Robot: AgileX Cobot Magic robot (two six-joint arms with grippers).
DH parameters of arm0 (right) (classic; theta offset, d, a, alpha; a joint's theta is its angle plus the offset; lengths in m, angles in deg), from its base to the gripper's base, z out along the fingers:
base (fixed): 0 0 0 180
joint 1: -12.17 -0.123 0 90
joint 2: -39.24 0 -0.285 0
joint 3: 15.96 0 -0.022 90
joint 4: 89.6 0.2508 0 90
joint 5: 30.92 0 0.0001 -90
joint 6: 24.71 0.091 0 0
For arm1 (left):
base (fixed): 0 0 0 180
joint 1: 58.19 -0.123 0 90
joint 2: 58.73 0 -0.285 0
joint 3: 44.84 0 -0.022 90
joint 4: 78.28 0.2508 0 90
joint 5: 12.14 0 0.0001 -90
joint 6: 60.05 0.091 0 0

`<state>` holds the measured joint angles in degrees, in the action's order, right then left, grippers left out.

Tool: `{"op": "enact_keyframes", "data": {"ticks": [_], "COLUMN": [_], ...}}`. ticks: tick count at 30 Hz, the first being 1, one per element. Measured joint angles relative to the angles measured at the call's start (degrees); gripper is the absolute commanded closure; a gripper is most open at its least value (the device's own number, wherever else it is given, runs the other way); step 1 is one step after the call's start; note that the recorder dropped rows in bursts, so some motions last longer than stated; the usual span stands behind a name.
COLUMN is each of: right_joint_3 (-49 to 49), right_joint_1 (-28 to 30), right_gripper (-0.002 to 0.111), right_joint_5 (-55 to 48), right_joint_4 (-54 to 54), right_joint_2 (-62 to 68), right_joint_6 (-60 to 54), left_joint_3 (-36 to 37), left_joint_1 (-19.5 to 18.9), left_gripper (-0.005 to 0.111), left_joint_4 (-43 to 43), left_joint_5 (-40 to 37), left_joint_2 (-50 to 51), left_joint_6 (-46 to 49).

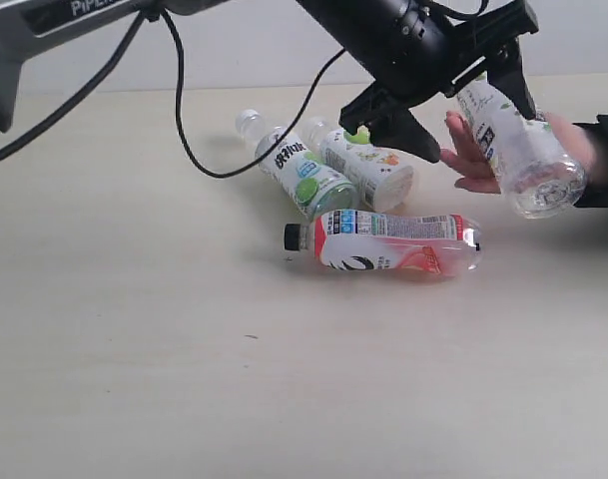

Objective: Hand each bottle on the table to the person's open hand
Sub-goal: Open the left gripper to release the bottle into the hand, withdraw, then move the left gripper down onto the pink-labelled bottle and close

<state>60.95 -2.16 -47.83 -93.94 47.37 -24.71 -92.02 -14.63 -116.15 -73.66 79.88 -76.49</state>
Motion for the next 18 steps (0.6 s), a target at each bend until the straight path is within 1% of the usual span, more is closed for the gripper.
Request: {"op": "enact_keyframes", "data": {"ticks": [2,6,10,12,14,16,18], "right_joint_3": [0.00,0.00,0.00,0.00,0.00,0.00,0.00], "right_joint_1": [0.00,0.00,0.00,0.00,0.00,0.00,0.00], "right_gripper": [0.108,0.108,0.108,0.108,0.108,0.108,0.108], "right_joint_5": [0.00,0.00,0.00,0.00,0.00,0.00,0.00], "right_joint_4": [0.00,0.00,0.00,0.00,0.00,0.00,0.00], "right_joint_2": [0.00,0.00,0.00,0.00,0.00,0.00,0.00], "right_joint_6": [0.00,0.00,0.00,0.00,0.00,0.00,0.00], "left_joint_3": [0.00,0.00,0.11,1.19,2.80,4.94,7.45], "left_joint_1": [-0.10,-0.10,-0.10,-0.10,-0.10,-0.10,-0.10], "left_gripper": [0.028,0.039,0.040,0.040,0.043,0.051,0.065], "left_joint_4": [1.96,7.70,14.67,17.06,18.35,19.30,19.95], "left_joint_5": [-1.80,-6.13,-7.83,-7.83,-8.04,-8.27,-8.34], "left_joint_2": [-1.39,-4.90,-8.19,-10.03,-12.30,-14.60,-16.63], "left_joint_6": [1.67,6.13,9.31,10.99,12.52,14.38,15.59]}}
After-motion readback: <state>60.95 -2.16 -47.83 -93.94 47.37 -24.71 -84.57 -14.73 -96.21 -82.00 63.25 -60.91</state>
